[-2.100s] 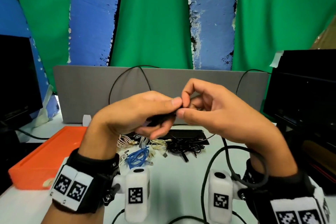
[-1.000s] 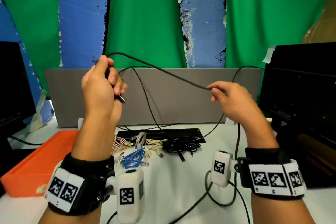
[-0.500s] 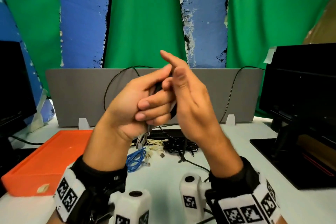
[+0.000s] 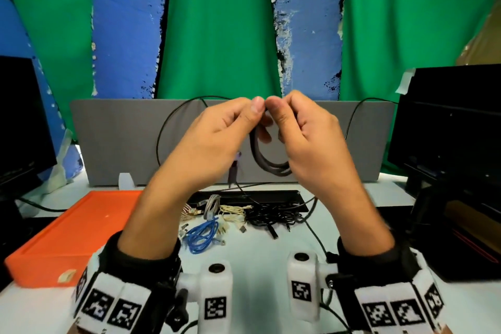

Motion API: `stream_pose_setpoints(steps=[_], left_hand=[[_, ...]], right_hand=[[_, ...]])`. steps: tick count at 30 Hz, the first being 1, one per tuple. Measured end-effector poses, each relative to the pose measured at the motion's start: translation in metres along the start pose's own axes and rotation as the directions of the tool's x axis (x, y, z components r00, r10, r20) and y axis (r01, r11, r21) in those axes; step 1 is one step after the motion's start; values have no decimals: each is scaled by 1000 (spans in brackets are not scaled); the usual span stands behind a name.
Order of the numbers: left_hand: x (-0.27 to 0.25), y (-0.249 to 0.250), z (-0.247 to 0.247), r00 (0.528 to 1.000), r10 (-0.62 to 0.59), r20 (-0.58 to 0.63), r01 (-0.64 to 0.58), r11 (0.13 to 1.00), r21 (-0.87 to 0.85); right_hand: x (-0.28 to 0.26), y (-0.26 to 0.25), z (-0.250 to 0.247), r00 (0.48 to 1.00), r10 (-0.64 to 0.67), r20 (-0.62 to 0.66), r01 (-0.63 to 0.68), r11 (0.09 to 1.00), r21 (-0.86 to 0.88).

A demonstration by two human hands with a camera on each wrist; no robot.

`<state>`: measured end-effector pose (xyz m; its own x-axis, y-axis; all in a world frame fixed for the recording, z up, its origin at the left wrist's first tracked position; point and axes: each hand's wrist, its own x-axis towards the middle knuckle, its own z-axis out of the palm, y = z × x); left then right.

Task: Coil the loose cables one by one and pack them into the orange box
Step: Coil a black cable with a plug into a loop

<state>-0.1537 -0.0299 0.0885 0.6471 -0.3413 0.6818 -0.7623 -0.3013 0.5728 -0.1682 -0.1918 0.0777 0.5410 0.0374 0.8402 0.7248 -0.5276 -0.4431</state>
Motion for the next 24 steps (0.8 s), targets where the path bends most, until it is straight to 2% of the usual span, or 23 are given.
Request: stream_pose_setpoints(steps=[1,2,5,8,11,14,16,19,21,24], left_hand=[[0,-4,-4,1000,1,10,-2,994,107],[-1,-6,-8,999,-14,37,9,991,130],[-3,-6,-7,967,-50,249,65,996,-53],[-2,-7,1,938,-75,338,134,978,-157],[0,-8,4,934,-101,343,218,922,-319],[2,-8,3,942,-148,300,286,820,-495],[2,-7,3,940,-161,300,318,734,-601],[2,-8,4,919,-174,353,381,615,-690],[1,-8,3,905,-161,394,408,592,-695],[1,-4,4,883,-156,443,449,557,-698]], right_hand=[[1,3,-4,998,16,59,-12,997,-71],[1,5,-7,993,39,115,-24,991,-135],[0,6,-10,976,75,204,-26,973,-230],[0,3,-14,966,75,249,-26,980,-196],[1,3,-13,964,111,243,-92,992,-87],[3,6,-9,972,162,171,-169,985,23],[4,8,-6,971,179,156,-186,982,26],[4,12,-6,976,151,154,-145,988,-46],[4,14,-9,975,102,197,-89,993,-77],[4,14,-15,963,55,265,-52,999,-16]])
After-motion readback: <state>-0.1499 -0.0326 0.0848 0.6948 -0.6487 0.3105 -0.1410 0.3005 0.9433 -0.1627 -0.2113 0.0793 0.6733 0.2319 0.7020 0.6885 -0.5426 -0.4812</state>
